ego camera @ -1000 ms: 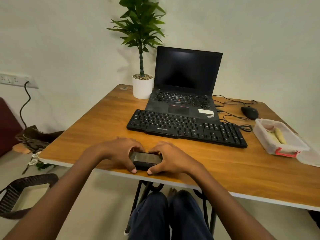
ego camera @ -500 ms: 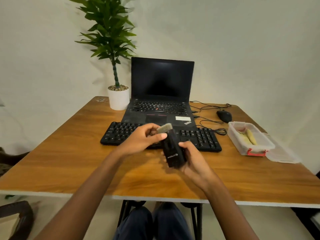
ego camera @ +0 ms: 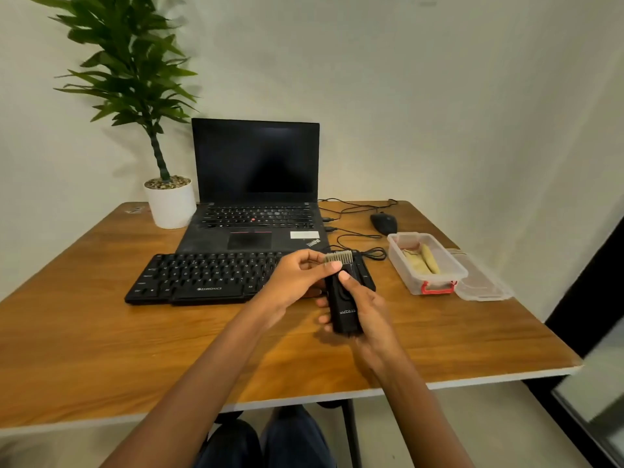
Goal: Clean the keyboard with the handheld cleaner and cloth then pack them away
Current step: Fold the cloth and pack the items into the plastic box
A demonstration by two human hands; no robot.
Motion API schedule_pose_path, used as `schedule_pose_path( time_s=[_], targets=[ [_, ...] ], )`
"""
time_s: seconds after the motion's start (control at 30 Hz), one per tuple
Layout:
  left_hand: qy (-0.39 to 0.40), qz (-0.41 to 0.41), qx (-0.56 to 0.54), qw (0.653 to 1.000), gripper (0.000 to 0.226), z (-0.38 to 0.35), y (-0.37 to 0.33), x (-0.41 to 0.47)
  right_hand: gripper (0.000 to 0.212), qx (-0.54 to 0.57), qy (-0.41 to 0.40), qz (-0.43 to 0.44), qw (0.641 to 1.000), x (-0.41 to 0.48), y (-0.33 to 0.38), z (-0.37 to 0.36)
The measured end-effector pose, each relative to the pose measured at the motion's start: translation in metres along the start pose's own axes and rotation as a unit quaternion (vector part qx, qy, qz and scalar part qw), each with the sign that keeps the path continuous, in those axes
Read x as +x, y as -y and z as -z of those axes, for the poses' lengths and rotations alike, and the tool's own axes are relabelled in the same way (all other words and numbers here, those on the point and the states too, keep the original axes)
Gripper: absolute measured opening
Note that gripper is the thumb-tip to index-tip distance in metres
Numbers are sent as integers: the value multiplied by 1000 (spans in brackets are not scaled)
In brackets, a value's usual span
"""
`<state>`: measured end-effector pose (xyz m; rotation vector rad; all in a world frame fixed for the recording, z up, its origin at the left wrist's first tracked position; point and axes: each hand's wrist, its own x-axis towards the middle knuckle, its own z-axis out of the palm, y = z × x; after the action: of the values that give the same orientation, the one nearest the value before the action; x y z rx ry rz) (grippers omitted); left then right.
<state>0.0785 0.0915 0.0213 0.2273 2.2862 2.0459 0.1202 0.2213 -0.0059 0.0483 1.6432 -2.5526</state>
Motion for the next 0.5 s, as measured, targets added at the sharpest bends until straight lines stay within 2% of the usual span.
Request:
schedule_pose_path(
  time_s=[0.17, 0.33, 0.5],
  targets=[
    [-5, 11, -37, 999, 23, -6, -2, -2, 36, -15, -21, 17, 1000, 0, 2, 2],
    [-7, 0, -47, 999, 25, -6, -2, -3, 26, -3, -4, 14, 1000, 1, 1, 2],
    [-1, -11, -28, 1000, 13, -6, 1, -2, 26, 15, 21, 5, 1000, 2, 0, 6]
  ],
)
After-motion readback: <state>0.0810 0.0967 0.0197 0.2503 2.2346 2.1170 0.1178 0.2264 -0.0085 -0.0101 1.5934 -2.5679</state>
